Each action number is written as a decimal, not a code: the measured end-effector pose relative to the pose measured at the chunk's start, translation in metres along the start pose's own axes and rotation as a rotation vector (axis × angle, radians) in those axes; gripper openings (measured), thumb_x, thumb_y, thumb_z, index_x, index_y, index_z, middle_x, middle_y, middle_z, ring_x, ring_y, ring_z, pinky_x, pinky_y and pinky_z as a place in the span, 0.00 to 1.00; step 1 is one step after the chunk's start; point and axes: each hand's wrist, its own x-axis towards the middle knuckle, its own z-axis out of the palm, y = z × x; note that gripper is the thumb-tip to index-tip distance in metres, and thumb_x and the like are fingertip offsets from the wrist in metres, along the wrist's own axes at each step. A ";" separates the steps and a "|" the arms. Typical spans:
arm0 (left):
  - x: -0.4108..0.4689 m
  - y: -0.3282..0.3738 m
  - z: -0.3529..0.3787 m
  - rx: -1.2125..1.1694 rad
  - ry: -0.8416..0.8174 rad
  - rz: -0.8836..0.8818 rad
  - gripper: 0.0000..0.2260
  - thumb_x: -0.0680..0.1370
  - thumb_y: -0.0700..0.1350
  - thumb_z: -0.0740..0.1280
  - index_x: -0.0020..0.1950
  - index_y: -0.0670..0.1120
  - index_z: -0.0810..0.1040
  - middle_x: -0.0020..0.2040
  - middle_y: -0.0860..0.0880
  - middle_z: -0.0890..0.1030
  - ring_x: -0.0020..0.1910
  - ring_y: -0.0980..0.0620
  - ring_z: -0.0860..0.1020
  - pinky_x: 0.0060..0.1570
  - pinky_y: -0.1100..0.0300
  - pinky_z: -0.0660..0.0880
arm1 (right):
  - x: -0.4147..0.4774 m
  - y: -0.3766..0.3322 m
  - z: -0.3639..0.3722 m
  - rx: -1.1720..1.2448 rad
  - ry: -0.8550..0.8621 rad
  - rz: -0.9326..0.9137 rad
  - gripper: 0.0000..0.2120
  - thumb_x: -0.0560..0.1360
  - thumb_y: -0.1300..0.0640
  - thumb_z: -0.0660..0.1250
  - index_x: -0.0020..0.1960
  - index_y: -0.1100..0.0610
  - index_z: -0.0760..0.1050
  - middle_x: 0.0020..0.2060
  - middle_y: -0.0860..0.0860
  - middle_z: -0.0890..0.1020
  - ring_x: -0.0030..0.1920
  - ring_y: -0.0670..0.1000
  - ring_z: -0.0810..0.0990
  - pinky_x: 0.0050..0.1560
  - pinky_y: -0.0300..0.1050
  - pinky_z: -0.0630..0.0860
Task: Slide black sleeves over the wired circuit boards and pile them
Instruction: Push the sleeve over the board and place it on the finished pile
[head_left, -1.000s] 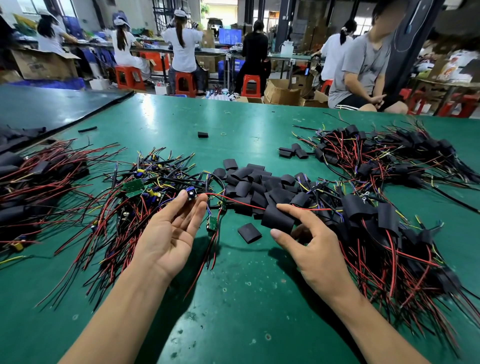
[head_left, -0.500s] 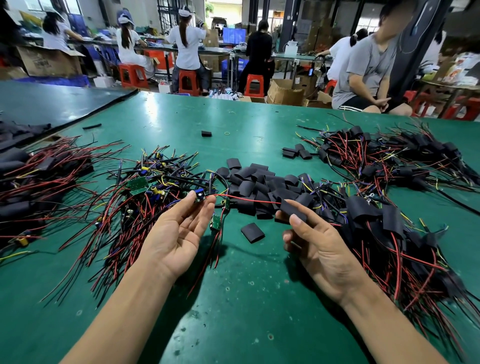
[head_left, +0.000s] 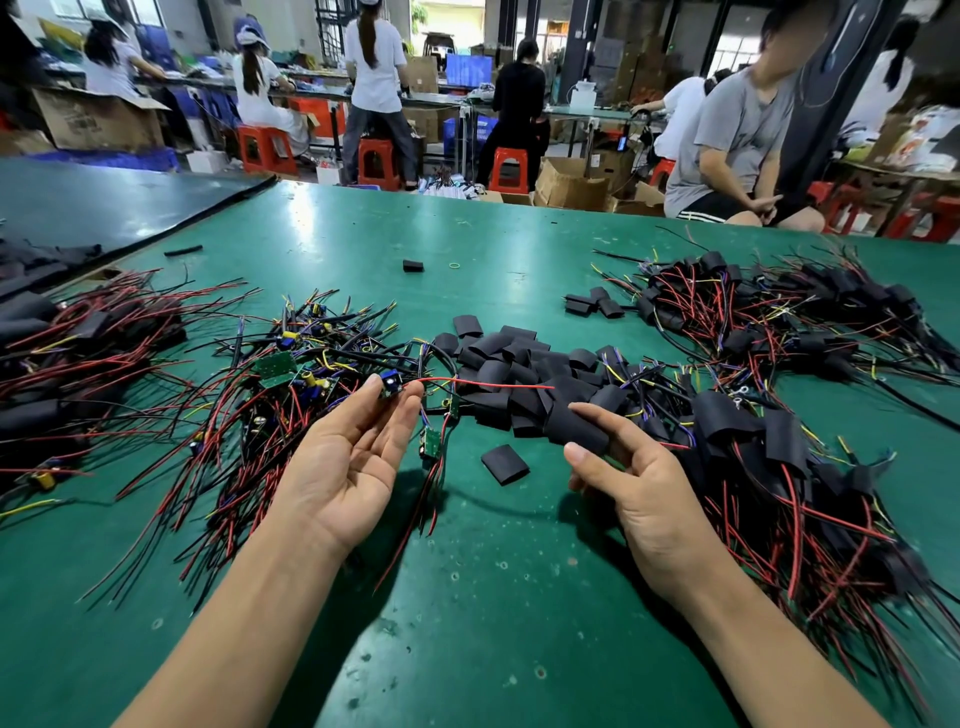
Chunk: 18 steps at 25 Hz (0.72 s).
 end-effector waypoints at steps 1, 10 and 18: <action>0.000 0.000 0.000 0.001 -0.003 -0.002 0.05 0.77 0.38 0.68 0.46 0.36 0.78 0.43 0.36 0.85 0.41 0.45 0.86 0.41 0.58 0.83 | -0.001 0.000 0.000 -0.042 -0.002 -0.023 0.23 0.64 0.52 0.77 0.59 0.47 0.82 0.45 0.48 0.86 0.35 0.45 0.78 0.39 0.34 0.77; -0.001 0.000 0.000 -0.022 -0.009 -0.006 0.06 0.78 0.38 0.67 0.45 0.35 0.78 0.43 0.36 0.84 0.41 0.45 0.86 0.40 0.57 0.83 | -0.004 0.003 0.004 -0.083 -0.009 -0.035 0.22 0.66 0.53 0.77 0.59 0.46 0.82 0.46 0.50 0.87 0.37 0.43 0.80 0.39 0.33 0.77; -0.001 -0.001 0.000 -0.030 -0.005 -0.007 0.06 0.77 0.38 0.68 0.47 0.35 0.78 0.44 0.36 0.84 0.43 0.45 0.86 0.41 0.57 0.83 | -0.003 0.001 0.013 0.317 -0.049 0.157 0.21 0.64 0.61 0.76 0.57 0.53 0.84 0.51 0.54 0.84 0.31 0.46 0.76 0.34 0.36 0.76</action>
